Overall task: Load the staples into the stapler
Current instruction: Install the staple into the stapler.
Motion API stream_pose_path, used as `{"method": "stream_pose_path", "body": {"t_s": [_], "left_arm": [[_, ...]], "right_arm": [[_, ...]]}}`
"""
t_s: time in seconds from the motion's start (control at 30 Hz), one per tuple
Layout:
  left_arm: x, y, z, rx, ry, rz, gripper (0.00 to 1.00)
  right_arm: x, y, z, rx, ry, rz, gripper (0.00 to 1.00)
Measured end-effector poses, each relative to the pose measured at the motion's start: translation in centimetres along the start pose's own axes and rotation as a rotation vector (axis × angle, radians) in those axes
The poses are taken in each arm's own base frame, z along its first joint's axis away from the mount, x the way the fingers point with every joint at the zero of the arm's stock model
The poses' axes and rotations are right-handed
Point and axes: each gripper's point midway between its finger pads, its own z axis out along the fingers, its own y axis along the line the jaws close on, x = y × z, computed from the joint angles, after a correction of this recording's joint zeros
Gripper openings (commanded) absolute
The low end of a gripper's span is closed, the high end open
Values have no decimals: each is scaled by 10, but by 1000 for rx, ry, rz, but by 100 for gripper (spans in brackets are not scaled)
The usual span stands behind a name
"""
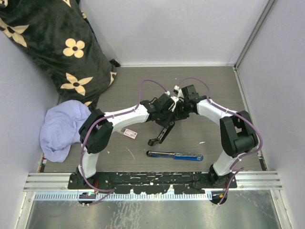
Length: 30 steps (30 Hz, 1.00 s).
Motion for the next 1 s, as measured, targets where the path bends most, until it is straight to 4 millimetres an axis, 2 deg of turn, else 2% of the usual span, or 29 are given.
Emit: {"method": "stream_pose_path", "body": {"t_s": [0.23, 0.43, 1.0], "left_arm": [[0, 0, 0, 0, 0, 0, 18], [0, 0, 0, 1, -1, 1, 32], [-1, -2, 1, 1, -6, 6, 39]], "right_arm": [[0, 0, 0, 0, 0, 0, 20], [0, 0, 0, 0, 0, 0, 20], [0, 0, 0, -1, 0, 0, 20]]}}
